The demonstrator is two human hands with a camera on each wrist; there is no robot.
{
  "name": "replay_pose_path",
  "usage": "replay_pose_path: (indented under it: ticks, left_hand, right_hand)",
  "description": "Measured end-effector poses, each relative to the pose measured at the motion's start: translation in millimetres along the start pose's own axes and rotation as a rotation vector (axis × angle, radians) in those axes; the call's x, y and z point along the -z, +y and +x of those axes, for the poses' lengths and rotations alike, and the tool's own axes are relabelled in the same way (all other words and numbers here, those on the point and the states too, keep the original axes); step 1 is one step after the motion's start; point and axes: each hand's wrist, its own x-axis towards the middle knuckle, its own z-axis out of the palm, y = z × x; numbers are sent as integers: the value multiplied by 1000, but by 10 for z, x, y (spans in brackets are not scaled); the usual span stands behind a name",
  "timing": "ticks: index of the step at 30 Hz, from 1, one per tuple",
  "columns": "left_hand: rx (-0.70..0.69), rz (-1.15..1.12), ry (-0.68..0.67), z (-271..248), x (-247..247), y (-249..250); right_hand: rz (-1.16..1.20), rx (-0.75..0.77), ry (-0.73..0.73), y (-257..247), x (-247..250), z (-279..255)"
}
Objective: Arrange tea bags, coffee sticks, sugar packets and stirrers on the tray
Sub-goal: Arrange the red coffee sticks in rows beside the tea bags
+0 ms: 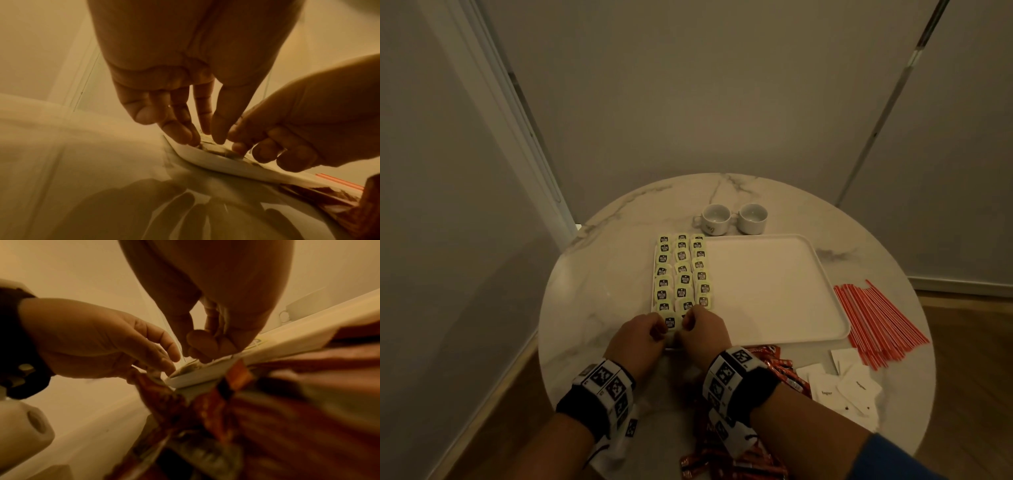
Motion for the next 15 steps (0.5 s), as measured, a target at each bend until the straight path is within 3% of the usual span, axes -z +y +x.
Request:
replay_pose_path:
  ticks: [15]
  left_hand:
    - [-29,173,-27,24,-8,90]
  right_hand:
    - [-158,43,-111,-28,92,-43]
